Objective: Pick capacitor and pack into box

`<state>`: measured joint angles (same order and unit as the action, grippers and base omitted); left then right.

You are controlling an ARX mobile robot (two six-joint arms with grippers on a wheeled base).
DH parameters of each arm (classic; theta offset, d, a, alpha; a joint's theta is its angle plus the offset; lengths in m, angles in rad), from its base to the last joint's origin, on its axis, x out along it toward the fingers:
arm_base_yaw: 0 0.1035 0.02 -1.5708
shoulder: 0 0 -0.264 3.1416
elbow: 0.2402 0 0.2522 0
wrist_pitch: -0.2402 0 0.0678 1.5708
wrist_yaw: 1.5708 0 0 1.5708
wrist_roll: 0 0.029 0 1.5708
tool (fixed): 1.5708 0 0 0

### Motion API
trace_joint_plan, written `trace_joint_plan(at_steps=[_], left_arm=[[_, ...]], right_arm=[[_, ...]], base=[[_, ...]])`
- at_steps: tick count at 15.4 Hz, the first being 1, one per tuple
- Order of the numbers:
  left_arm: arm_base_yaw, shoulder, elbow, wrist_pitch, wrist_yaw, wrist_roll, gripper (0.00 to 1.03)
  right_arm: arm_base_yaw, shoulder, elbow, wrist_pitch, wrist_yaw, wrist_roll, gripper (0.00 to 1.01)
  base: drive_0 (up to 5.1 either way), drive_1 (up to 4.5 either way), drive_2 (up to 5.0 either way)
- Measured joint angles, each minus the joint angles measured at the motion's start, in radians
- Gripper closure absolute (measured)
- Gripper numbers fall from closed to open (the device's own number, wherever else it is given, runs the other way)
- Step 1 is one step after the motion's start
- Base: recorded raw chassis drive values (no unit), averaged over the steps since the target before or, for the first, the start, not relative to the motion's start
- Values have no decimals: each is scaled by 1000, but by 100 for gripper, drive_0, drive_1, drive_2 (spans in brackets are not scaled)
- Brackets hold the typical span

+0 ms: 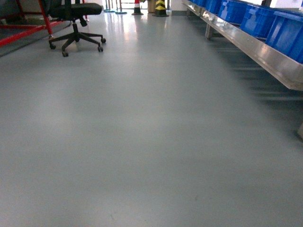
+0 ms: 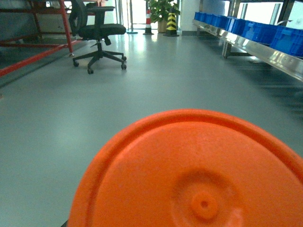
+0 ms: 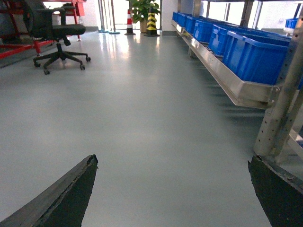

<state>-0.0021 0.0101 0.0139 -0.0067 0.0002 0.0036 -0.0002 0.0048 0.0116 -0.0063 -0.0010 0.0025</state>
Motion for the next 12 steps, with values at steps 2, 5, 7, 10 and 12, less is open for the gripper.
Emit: trace_joint_plan(at_steps=[2, 5, 7, 10, 12], left_arm=[[0, 0, 0, 0, 0, 0, 61], [0, 0, 0, 1, -1, 0, 61], [0, 0, 0, 1, 0, 0, 61], [0, 0, 0, 2, -1, 0, 61], [0, 0, 0, -1, 0, 0, 61]], right_arm=[[0, 0, 0, 2, 1, 0, 3], [0, 0, 0, 3, 1, 0, 3], [0, 0, 0, 6, 1, 0, 3], [0, 0, 0, 4, 1, 0, 3], [0, 0, 0, 0, 0, 0, 3]], base=[[-493, 252, 252], [-493, 253, 253], [-487, 259, 259], [-504, 242, 242], [-502, 243, 243]])
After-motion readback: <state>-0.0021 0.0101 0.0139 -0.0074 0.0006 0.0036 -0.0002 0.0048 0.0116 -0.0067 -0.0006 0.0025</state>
